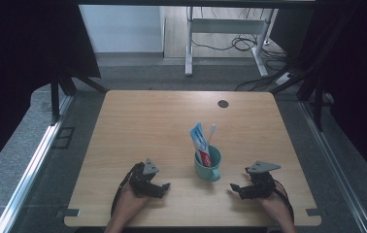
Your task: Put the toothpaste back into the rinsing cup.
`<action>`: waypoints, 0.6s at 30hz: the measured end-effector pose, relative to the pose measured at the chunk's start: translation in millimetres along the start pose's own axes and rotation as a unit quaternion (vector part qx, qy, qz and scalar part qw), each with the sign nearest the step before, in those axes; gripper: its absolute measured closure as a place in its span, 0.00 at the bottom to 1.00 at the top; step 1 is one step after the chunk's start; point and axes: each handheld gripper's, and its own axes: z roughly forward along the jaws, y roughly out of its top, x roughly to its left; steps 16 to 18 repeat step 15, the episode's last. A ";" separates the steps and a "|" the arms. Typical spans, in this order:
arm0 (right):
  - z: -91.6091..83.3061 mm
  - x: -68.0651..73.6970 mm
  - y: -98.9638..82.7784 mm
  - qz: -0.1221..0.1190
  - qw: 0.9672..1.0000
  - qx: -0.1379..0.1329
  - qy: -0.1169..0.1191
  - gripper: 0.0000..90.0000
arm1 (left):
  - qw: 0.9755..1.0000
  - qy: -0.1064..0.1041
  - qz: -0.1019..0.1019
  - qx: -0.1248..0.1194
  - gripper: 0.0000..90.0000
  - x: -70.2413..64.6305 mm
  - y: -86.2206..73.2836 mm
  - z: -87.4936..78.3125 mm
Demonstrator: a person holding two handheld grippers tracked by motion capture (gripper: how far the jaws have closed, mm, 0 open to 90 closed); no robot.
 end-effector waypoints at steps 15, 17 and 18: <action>5.4 2.2 -9.3 -0.006 1.000 0.002 -0.011 0.10 | 1.000 0.000 0.000 0.000 0.07 -0.1 0.0 0.0; 5.4 2.2 -9.3 -0.006 1.000 0.002 -0.011 0.10 | 1.000 0.000 0.000 0.000 0.07 -0.1 0.0 0.0; 5.4 2.2 -9.3 -0.006 1.000 0.002 -0.011 0.10 | 1.000 0.000 0.000 0.000 0.07 -0.1 0.0 0.0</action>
